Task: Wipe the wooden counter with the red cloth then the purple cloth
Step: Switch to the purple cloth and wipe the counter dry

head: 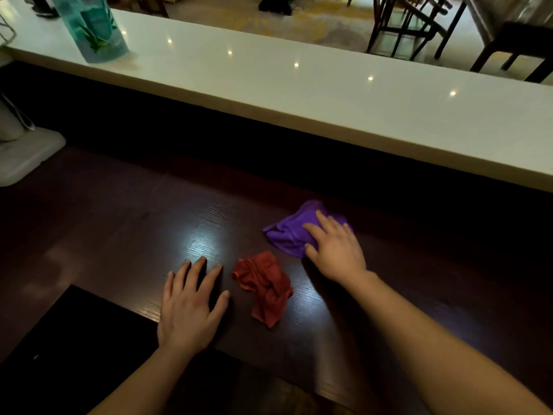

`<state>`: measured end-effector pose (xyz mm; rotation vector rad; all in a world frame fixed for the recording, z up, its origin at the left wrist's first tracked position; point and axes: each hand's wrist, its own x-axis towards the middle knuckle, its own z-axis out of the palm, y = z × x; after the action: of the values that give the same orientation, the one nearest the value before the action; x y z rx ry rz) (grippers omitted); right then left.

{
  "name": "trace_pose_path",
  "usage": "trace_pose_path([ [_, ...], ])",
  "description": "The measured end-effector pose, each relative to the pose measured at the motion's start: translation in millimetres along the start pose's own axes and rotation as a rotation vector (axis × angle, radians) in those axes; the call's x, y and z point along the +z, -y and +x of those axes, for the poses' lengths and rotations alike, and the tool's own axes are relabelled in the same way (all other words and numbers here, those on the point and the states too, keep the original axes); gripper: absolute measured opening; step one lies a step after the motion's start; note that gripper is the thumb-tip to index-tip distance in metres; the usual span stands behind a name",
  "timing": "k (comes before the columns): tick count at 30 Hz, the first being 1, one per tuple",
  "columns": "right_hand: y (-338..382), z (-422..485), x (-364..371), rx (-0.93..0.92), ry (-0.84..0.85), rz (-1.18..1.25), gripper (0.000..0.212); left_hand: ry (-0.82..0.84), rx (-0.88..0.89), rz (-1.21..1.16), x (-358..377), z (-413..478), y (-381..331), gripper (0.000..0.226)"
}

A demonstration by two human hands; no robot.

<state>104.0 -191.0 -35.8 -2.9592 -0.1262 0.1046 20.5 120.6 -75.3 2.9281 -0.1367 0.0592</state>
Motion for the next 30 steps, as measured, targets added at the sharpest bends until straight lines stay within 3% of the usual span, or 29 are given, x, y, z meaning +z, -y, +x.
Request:
trace_pose_path([
  [7,2.5,-95.0,-5.0,-0.027,0.067,-0.009,0.048,0.049,0.01,0.001,-8.8,-0.3,-5.0,0.07],
  [11,-9.0,-144.1,-6.4,0.053,0.075,0.004,0.049,0.062,-0.106,-0.2,-16.9,5.5,-34.8,0.086],
  [17,8.4,-104.8,7.0,0.094,0.049,-0.043,0.073,0.044,0.206,-0.163,-1.0,12.4,-103.0,0.083],
  [22,-15.2,-59.8,15.0,0.015,0.03,-0.129,0.074,0.053,0.271,-0.057,11.2,33.5,-99.3,0.08],
  [28,-32.0,-43.6,6.4,0.153,0.062,-0.114,0.067,0.136,0.248,0.025,-5.1,60.8,-85.7,0.082],
  [30,-19.2,-63.0,6.9,0.142,0.064,-0.09,0.066,0.066,0.206,-0.016,-5.7,46.3,-96.3,0.085],
])
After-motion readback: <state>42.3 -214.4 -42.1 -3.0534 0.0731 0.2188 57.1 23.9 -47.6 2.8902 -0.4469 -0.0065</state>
